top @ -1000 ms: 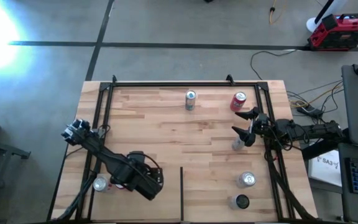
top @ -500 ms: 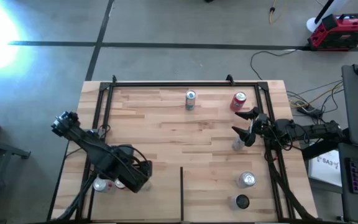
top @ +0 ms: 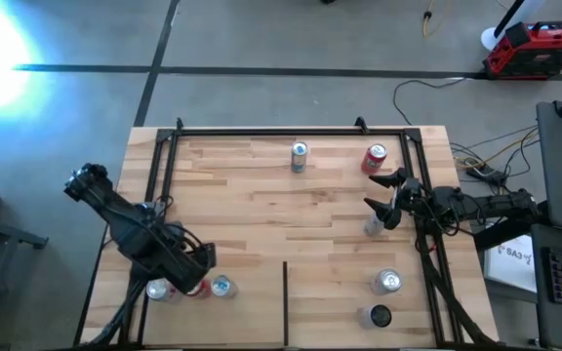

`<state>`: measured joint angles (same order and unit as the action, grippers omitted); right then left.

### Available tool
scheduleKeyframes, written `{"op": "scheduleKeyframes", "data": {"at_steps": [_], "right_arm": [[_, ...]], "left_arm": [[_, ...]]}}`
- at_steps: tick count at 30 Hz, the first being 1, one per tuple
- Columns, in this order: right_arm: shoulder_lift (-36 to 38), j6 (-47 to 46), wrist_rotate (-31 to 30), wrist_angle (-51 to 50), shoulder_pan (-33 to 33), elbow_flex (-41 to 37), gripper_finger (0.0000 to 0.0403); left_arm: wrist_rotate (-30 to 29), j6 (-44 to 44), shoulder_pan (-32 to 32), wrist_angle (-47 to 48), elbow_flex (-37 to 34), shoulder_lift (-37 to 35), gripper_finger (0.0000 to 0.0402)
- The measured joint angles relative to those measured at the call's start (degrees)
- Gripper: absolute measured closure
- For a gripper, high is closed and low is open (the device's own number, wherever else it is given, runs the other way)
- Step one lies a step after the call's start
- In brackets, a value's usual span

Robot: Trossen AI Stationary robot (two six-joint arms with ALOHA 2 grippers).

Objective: Place canned beverage on shelf
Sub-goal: Adjust the soda cans on the shelf

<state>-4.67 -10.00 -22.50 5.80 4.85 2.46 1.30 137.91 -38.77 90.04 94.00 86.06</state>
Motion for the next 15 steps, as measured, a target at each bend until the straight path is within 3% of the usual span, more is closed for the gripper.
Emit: {"op": "scheduleKeyframes", "data": {"at_steps": [10,15], "right_arm": [[0.0,0.0,0.0,0.0,0.0,0.0,0.0021],[0.0,0.0,0.0,0.0,0.0,0.0,0.0021]], "left_arm": [[2.2,-27.3,-8.5,-3.3,1.0,1.0,0.0058],[5.0,-19.4,-17.0,-0.2,0.8,0.9,0.0072]]}}
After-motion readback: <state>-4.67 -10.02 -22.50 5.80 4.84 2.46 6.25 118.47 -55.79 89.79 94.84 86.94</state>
